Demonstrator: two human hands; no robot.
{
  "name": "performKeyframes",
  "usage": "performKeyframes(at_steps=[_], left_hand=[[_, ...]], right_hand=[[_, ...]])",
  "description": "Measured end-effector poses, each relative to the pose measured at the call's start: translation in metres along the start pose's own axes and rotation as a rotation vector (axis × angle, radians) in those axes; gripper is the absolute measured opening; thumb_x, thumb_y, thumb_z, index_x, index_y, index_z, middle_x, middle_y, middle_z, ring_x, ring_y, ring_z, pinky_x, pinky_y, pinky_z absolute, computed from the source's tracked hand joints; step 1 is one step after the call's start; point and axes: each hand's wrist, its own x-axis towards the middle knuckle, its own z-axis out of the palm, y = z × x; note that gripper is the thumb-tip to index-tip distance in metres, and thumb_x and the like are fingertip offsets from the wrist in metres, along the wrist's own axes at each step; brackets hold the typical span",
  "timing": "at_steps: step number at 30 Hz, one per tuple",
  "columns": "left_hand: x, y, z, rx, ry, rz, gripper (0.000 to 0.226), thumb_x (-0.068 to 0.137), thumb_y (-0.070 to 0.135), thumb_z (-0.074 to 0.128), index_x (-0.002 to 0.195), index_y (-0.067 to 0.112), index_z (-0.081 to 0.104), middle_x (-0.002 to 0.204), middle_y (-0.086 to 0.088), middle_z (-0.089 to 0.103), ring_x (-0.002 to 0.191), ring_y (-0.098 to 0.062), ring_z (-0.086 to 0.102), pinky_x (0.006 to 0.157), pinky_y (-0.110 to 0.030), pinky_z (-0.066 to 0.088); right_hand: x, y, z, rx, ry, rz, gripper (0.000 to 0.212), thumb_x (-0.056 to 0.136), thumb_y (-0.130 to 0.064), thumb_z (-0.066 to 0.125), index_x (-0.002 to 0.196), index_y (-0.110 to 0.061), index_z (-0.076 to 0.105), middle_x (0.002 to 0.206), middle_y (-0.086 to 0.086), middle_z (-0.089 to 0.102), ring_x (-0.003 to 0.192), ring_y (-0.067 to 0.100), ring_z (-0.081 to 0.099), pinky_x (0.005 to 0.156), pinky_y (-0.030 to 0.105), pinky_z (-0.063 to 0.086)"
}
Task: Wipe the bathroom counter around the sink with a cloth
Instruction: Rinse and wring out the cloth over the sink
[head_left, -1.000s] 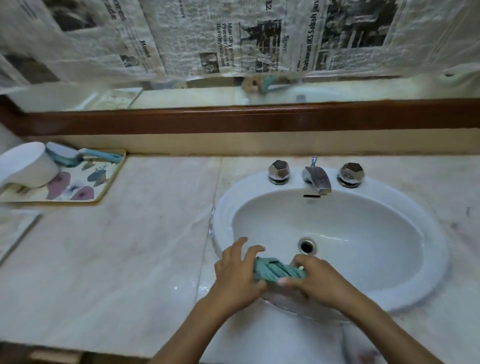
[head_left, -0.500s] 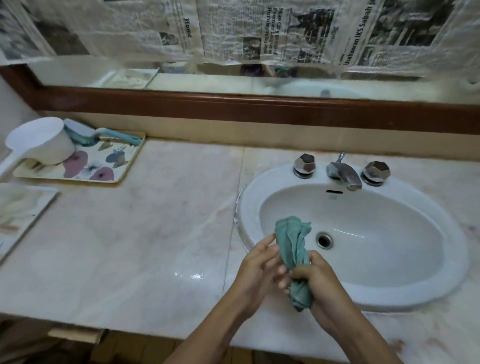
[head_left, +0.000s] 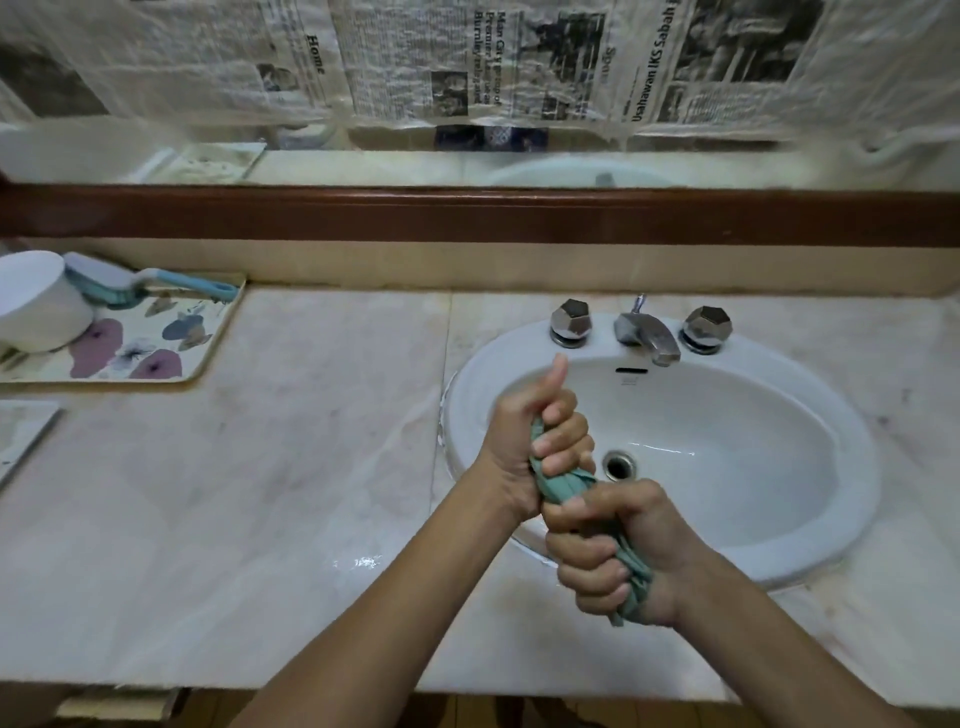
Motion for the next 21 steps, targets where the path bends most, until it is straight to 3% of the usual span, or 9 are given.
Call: performKeyframes(at_steps=[2,5,8,10,13,16,21], left_hand=[[0.013,0.005,0.016,0.152,0.279,-0.030,0.054,0.088,0.030,0.060,0.043,0.020,0.032,0.030,0.002,0.022,0.024,-0.012,0.019,0.039,-0.020,0.022],[0.039,0.004,0.030,0.334,0.543,-0.022,0.045,0.089,0.010,0.046,0.048,0.016,0.030,0.033,0.001,0.020,0.026,-0.014,0.015,0.039,-0.018,0.026],[0.070,0.000,0.033,0.490,0.767,0.029,0.023,0.078,0.001,0.041,0.058,0.009,0.034,0.036,-0.003,0.027,0.032,-0.017,0.023,0.046,-0.023,0.028],[0.086,-0.003,0.031,0.536,0.859,0.022,0.013,0.075,0.003,0.040,0.062,0.005,0.042,0.035,-0.005,0.038,0.036,-0.021,0.033,0.046,-0.024,0.031],[0.107,-0.011,0.015,0.477,0.980,0.004,0.015,0.079,0.008,0.043,0.071,0.002,0.055,0.055,-0.011,0.054,0.043,-0.023,0.044,0.046,-0.025,0.035],[0.119,-0.019,0.000,0.399,1.066,-0.016,0.017,0.081,0.006,0.045,0.066,0.004,0.052,0.058,-0.010,0.050,0.044,-0.023,0.043,0.047,-0.026,0.036],[0.126,-0.025,-0.010,0.233,1.049,-0.024,0.024,0.085,0.000,0.042,0.061,0.006,0.041,0.055,-0.008,0.039,0.047,-0.021,0.034,0.049,-0.025,0.030]], right_hand=[[0.001,-0.010,0.001,-0.314,0.372,-0.038,0.033,0.073,-0.007,0.059,0.062,-0.018,0.030,0.045,-0.001,0.022,0.033,0.010,0.018,0.039,0.013,0.017],[0.020,-0.023,-0.012,-0.815,0.842,-0.208,0.022,0.076,-0.005,0.057,0.066,-0.014,0.039,0.048,0.004,0.036,0.036,0.016,0.030,0.039,0.018,0.021],[0.037,-0.034,-0.034,-1.194,1.110,-0.283,0.011,0.078,-0.012,0.055,0.071,-0.015,0.047,0.064,0.002,0.051,0.056,0.023,0.053,0.047,0.025,0.036],[0.039,-0.038,-0.046,-1.404,1.235,-0.268,0.003,0.079,-0.014,0.050,0.078,-0.014,0.053,0.068,0.001,0.051,0.065,0.028,0.055,0.053,0.030,0.041],[0.039,-0.039,-0.056,-1.655,1.298,-0.244,0.015,0.081,-0.013,0.048,0.090,-0.010,0.061,0.077,0.006,0.059,0.070,0.029,0.055,0.058,0.032,0.038],[0.038,-0.039,-0.066,-1.813,1.268,-0.228,0.017,0.083,-0.011,0.047,0.094,-0.010,0.060,0.083,0.007,0.066,0.068,0.029,0.056,0.060,0.032,0.036],[0.031,-0.039,-0.075,-1.939,1.225,-0.223,0.018,0.084,-0.009,0.047,0.098,-0.010,0.058,0.088,0.008,0.067,0.074,0.030,0.060,0.062,0.032,0.035]])
